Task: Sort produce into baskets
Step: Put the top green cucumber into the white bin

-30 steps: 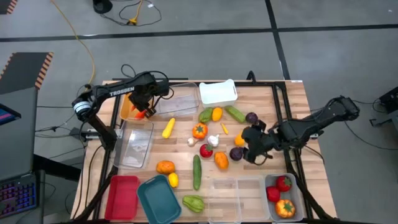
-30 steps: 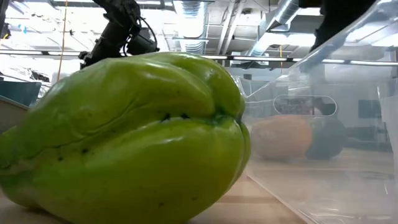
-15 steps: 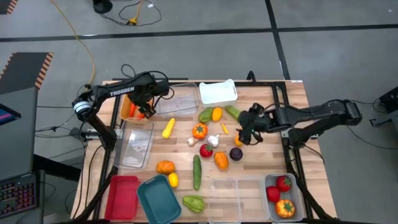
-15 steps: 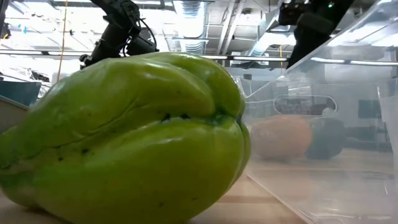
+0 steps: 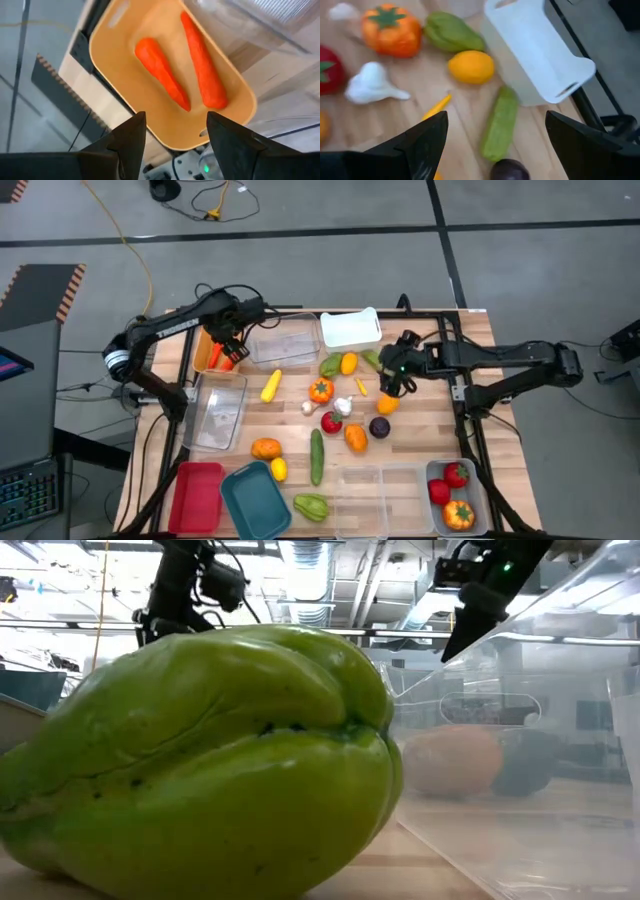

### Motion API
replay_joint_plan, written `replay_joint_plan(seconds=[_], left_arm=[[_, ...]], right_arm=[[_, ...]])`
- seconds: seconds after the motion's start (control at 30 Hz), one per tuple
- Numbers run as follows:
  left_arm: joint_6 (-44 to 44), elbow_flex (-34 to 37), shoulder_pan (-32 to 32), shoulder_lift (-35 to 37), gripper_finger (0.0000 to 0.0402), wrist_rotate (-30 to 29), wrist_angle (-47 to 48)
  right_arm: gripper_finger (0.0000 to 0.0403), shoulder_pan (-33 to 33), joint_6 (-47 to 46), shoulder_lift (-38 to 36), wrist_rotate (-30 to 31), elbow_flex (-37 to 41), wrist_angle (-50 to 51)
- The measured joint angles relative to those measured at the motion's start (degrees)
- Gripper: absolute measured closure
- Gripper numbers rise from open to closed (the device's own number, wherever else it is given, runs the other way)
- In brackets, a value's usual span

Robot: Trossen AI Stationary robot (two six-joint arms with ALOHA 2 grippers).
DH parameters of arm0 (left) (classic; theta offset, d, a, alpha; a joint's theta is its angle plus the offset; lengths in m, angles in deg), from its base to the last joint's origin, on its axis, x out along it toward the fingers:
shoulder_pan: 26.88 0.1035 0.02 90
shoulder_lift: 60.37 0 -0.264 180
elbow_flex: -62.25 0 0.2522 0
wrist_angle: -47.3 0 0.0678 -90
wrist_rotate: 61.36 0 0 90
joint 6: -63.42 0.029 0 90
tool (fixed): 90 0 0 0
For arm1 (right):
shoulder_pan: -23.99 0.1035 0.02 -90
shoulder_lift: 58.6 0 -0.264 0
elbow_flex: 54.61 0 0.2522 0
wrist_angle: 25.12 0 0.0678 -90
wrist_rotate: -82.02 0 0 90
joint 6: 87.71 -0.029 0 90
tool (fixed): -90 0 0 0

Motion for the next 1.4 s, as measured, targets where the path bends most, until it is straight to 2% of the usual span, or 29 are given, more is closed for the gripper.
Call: replay_joint_plan(seconds=[0.27,0.47,0.8,0.97,1.17,1.3,1.4], left_arm=[[-2.81,-0.11,-3.21,8.99,0.0203,0.44,-8.20],[-4.90,-0.11,-6.39,12.46,0.0203,1.14,-12.42],[-4.94,-0.11,-9.97,11.70,0.0203,0.82,-14.68],[-4.94,-0.11,-10.15,11.74,0.0203,0.55,-15.16],[-4.94,-0.11,-10.16,11.70,0.0203,0.35,-15.83],[-4.94,-0.11,-10.20,11.70,0.0203,0.35,-15.92],[-4.94,-0.11,-10.20,11.70,0.0203,0.32,-15.92]], right_arm=[[0.0042,-8.28,-1.81,5.99,-0.20,-0.04,-0.58],[0.0042,-11.15,-1.60,12.54,-0.80,-0.04,-0.90],[0.0042,-14.47,-1.46,21.94,-3.91,-0.04,-1.48],[0.0042,-16.31,-1.58,23.03,-8.98,-0.02,-1.52],[0.0044,-17.96,-2.48,22.97,-11.14,-0.02,-1.49],[0.0057,-18.78,-2.49,24.29,-16.47,-0.02,-1.75],[0.0073,-18.91,-2.46,26.81,-16.91,-0.03,-2.06]])
